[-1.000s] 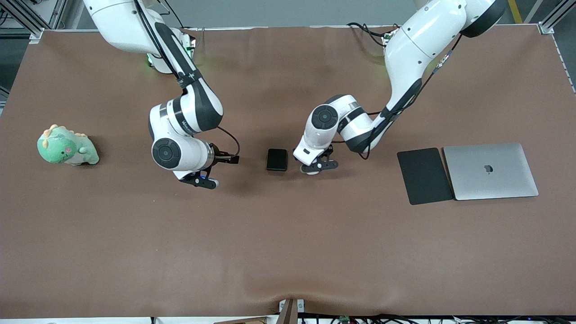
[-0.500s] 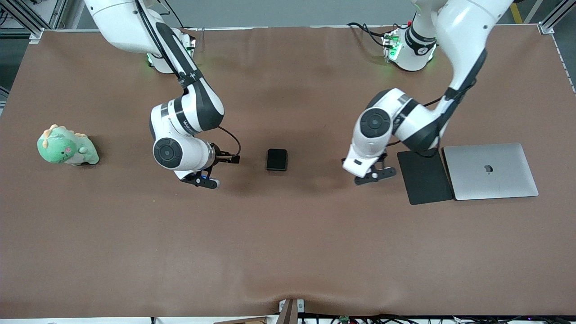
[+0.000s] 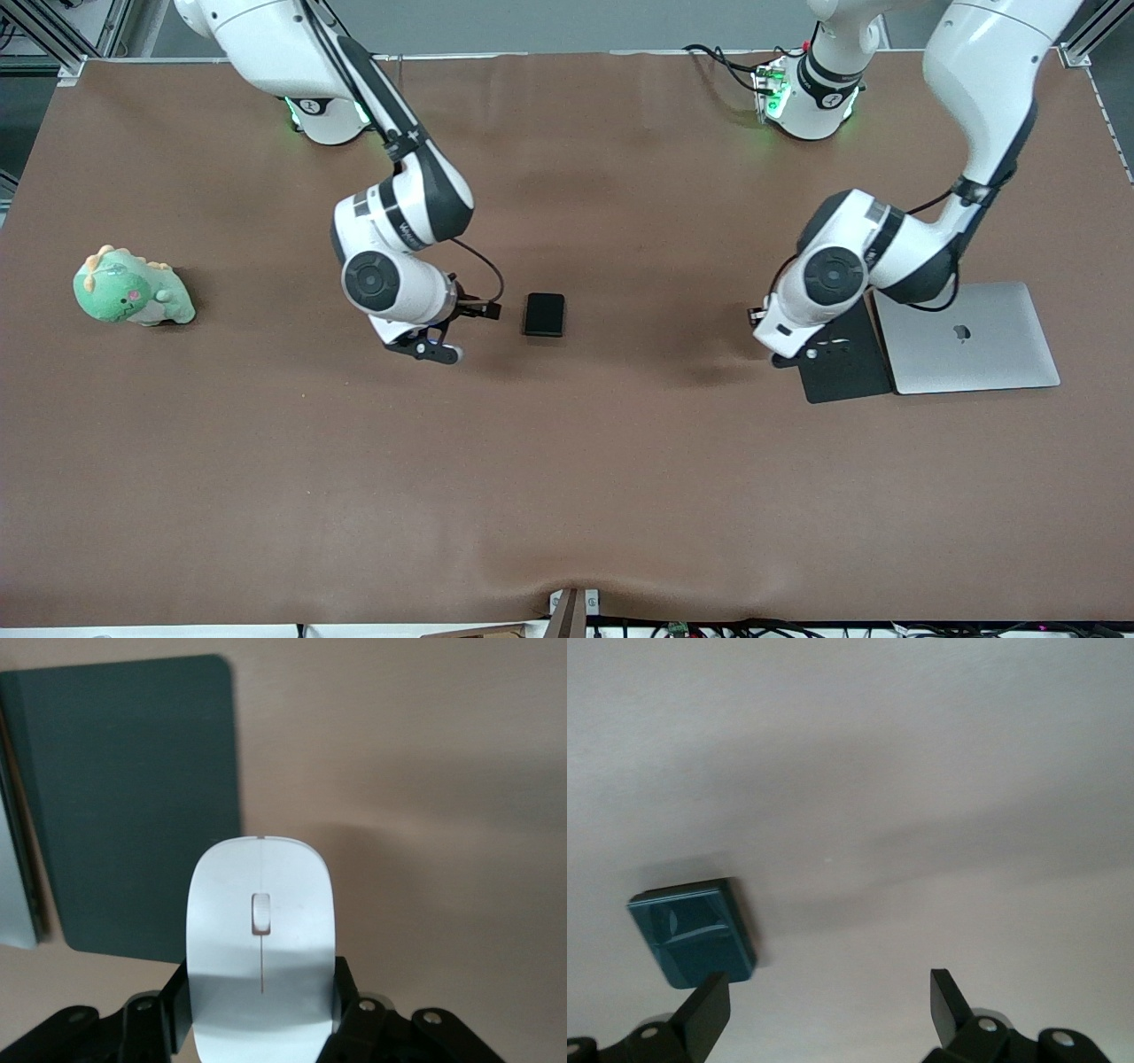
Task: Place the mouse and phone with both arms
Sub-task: 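Lower the mouse onto the pad while the right gripper re-approaches the phone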
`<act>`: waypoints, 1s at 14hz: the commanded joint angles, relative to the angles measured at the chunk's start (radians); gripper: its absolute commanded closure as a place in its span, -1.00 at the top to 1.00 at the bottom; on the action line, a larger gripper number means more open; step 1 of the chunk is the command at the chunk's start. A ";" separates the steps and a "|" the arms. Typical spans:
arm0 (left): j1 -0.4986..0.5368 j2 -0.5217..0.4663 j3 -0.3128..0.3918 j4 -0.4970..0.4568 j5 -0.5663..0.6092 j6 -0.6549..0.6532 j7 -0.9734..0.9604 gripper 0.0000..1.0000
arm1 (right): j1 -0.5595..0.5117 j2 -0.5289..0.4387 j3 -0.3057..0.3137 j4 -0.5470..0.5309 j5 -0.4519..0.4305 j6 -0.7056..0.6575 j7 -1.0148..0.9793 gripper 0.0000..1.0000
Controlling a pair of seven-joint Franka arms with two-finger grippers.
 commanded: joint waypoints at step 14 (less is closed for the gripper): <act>0.327 0.068 -0.041 -0.157 0.167 0.329 0.181 -1.00 | 0.205 0.225 -0.001 0.124 -0.079 0.266 0.221 1.00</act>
